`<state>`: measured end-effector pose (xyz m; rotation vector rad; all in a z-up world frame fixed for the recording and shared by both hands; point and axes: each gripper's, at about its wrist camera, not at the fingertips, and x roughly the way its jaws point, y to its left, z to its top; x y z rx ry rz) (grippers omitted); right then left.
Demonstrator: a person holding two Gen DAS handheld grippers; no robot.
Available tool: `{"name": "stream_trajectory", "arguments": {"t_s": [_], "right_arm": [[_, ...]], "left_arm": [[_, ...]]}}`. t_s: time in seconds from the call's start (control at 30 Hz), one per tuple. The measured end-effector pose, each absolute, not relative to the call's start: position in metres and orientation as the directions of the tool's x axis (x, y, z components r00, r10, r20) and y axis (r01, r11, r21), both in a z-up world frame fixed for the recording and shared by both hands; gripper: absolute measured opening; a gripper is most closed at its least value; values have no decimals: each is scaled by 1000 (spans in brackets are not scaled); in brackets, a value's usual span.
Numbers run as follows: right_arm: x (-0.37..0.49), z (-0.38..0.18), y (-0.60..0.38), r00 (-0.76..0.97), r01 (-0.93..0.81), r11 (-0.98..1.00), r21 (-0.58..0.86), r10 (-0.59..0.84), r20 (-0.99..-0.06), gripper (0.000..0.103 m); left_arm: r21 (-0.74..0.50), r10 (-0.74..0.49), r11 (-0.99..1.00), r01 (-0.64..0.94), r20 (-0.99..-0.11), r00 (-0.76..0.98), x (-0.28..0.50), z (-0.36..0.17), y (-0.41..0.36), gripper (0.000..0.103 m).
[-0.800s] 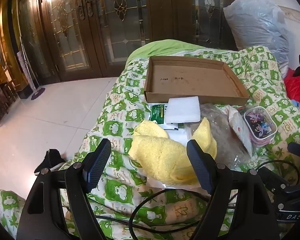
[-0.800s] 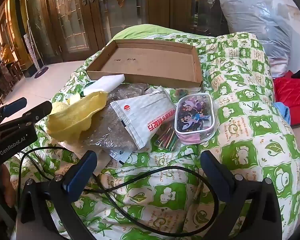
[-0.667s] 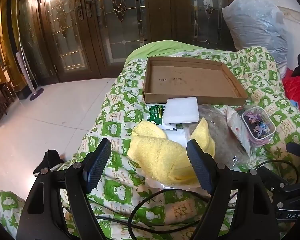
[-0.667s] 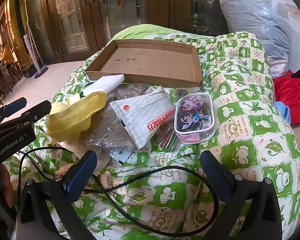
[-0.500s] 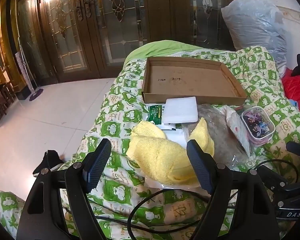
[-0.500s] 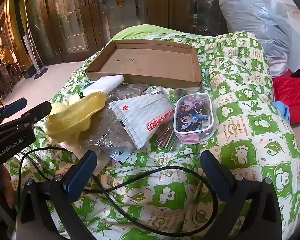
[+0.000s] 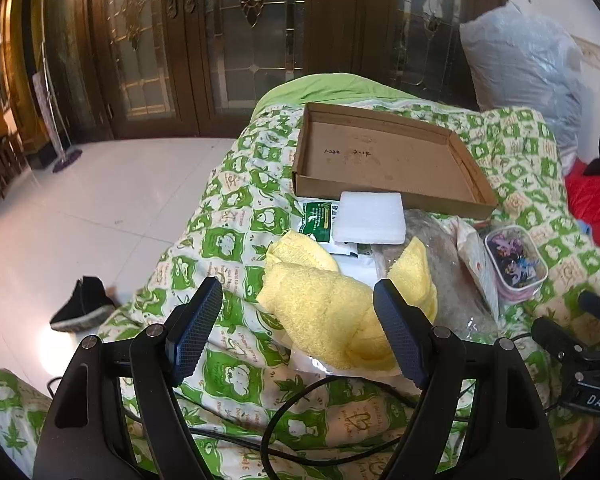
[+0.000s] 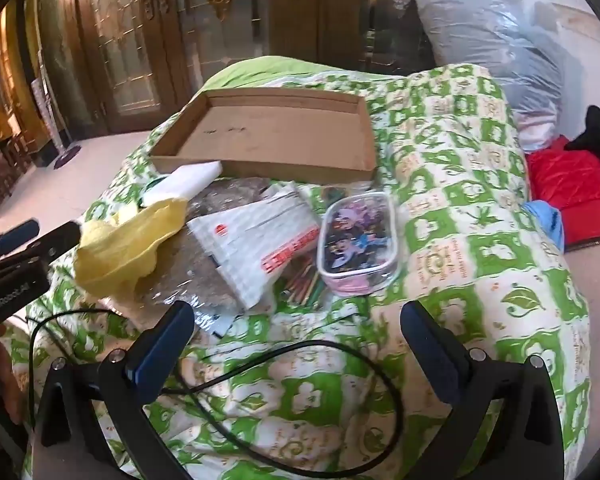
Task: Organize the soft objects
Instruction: 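Move the left tool to the yellow towel while the right tool approaches the pink pencil case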
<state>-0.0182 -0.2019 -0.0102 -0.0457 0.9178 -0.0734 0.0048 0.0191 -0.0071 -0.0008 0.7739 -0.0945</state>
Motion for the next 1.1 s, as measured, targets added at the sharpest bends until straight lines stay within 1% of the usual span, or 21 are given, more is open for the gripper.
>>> {"name": "stream_trajectory", "arguments": {"t_s": [0.8,1.1], "right_arm": [[-20,-12,-203,599,40,996,-84,-91,-796,103],[-6,14,-220,616,32,995,-95,-95,-782,103]], "left_arm": [[-28,-151,982,185,-703,695,3,-5,2,79],[-14,-203,962,272,-701,684,-2,-5,-13,79]]}}
